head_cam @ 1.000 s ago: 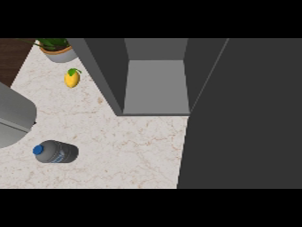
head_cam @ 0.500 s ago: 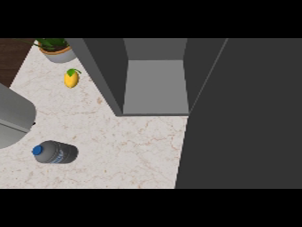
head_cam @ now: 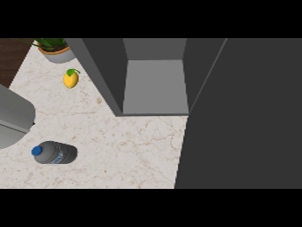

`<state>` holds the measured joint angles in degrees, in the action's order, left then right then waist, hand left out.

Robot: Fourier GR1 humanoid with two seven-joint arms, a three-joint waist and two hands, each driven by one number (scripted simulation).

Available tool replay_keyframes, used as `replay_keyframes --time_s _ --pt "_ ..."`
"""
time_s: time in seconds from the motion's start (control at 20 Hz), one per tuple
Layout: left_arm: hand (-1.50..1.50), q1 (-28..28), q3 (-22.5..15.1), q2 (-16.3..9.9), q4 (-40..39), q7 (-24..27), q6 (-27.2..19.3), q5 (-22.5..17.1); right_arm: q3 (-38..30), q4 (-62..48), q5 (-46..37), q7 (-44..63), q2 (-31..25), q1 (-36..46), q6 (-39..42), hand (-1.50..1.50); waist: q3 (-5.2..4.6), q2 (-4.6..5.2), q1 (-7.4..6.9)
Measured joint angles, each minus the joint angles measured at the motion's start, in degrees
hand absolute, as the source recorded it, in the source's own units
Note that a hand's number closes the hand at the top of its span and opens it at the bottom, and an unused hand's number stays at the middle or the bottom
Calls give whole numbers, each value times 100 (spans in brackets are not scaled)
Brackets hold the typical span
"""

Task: Pick up the bottled water, place it into the cabinet and close the cabinet

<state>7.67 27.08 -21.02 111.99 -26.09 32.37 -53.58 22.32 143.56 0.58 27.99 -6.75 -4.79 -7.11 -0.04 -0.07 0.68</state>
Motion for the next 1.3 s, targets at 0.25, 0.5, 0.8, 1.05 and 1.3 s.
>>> replay_keyframes --time_s 0.25,0.5,0.8,1.05,1.3 --pt "-150 -301 -116 269 -757 461 381 944 64 -7 -29 87 -46 127 -78 -150 -2 2 10" --pt "-150 -564 -189 486 -1557 1083 755 1871 88 7 -37 5 -153 20 -54 -150 -2 1 28" --pt "-150 -740 -200 620 -2556 1990 1186 2842 94 22 -57 244 -197 259 -181 -150 -5 2 22" --pt "-150 -849 -230 717 -3382 2866 1344 3645 286 34 -84 210 -227 218 -282 -150 -7 -2 44" --pt "-150 -1099 -293 683 -4289 3793 1270 4459 174 14 -96 262 -303 411 -310 -150 -7 5 33"
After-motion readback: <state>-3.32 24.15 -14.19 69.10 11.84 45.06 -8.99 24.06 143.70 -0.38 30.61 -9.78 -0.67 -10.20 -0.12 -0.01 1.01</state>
